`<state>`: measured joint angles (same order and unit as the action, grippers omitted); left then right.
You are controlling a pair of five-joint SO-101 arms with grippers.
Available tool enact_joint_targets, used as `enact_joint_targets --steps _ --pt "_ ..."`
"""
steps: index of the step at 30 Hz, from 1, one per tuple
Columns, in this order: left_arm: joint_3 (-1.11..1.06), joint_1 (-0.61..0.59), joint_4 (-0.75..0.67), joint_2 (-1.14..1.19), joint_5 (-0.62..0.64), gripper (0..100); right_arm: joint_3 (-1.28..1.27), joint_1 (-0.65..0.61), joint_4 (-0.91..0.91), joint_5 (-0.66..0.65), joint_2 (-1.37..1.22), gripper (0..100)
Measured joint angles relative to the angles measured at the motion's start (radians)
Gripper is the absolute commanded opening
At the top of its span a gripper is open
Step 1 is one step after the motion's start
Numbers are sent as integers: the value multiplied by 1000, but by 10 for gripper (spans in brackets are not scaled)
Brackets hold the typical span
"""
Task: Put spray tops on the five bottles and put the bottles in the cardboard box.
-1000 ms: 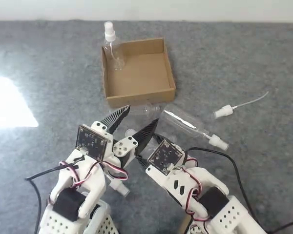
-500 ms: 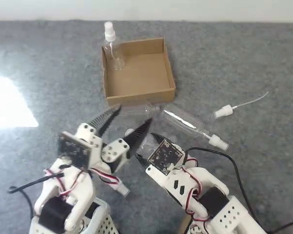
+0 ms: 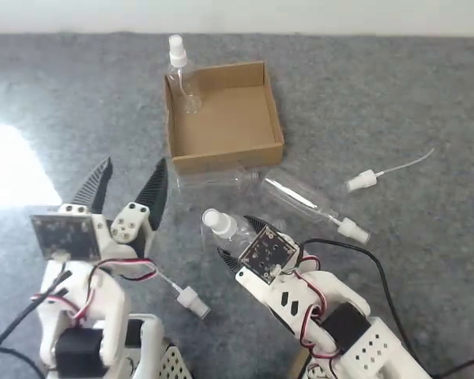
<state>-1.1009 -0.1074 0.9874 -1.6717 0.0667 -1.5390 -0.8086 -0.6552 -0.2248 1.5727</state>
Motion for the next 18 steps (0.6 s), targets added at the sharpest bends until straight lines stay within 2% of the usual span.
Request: enact_joint_targets --steps 5,18 --pt "-94 -81 17 0 0 250 0 0 0 0 0 6" --pt "-305 -133 17 11 -5 250 2 0 0 0 0 6"
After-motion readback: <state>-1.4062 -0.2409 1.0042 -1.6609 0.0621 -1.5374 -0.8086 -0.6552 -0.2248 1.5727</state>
